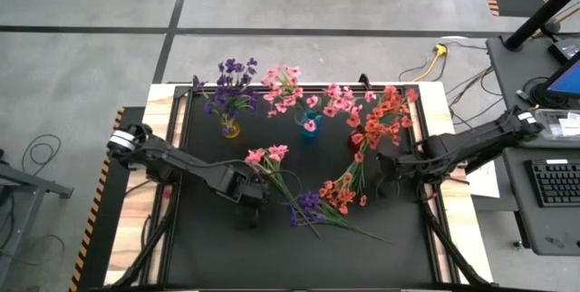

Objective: Sort flowers into vase by color
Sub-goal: Put the purple flower into the yellow vase

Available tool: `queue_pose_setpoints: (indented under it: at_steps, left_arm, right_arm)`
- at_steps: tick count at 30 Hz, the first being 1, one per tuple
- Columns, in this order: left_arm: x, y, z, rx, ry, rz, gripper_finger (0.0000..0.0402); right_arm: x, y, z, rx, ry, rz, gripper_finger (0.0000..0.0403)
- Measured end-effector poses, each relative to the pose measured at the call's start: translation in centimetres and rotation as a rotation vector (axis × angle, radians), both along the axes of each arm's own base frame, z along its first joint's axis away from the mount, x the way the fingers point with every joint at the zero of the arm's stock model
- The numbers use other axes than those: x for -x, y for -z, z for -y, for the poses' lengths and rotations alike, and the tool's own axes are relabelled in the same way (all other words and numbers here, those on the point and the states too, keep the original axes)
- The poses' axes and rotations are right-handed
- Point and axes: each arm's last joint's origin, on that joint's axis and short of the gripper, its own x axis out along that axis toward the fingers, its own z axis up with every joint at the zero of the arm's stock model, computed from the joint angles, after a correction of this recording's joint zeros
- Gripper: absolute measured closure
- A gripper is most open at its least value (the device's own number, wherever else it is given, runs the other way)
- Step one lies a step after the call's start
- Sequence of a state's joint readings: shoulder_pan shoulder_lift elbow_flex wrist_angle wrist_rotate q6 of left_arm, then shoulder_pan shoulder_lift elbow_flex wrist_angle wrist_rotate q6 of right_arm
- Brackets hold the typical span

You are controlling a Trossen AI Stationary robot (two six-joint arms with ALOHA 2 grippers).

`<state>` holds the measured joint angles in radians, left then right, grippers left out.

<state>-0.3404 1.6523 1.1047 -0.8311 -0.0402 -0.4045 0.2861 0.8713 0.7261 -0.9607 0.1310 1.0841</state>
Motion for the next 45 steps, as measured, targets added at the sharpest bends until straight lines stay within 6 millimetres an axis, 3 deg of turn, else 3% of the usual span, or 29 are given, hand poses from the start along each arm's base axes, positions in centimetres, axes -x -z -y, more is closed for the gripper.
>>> queue_pose_setpoints:
  at_steps: [6,15,22,26,33,38,45]
  left_arm:
    - [1.2,-0.9,1.8,0.022,0.023,0.028,0.0326]
    - [4.2,-3.5,3.7,0.093,-0.082,0.057,0.0326]
    - [8.5,-5.4,4.2,0.196,-0.282,-0.201,0.0326]
    - [9.8,-5.9,3.9,0.176,-0.333,-0.217,0.0326]
    - [9.8,-5.1,4.0,0.089,-0.352,-0.133,0.0326]
    - [10.2,-3.8,5.6,0.064,-0.300,-0.125,0.0326]
    - [11.1,-0.8,7.6,0.104,-0.193,-0.083,0.0326]
  right_arm:
    - [-0.9,0.9,-2.6,-0.034,-0.047,-0.006,0.0087]
    - [-4.6,2.2,-6.5,-0.069,-0.188,0.073,0.0087]
    - [-7.7,1.9,-8.8,-0.042,-0.264,-0.003,0.0087]
    - [-9.4,0.7,-9.8,0.026,-0.314,-0.038,0.0087]
    - [-13.8,-0.3,-11.4,0.273,-0.390,0.053,0.0087]
    - [-16.3,1.3,-12.0,0.383,-0.373,0.027,0.0091]
    - [-19.4,3.4,-11.2,0.422,-0.311,-0.005,0.0108]
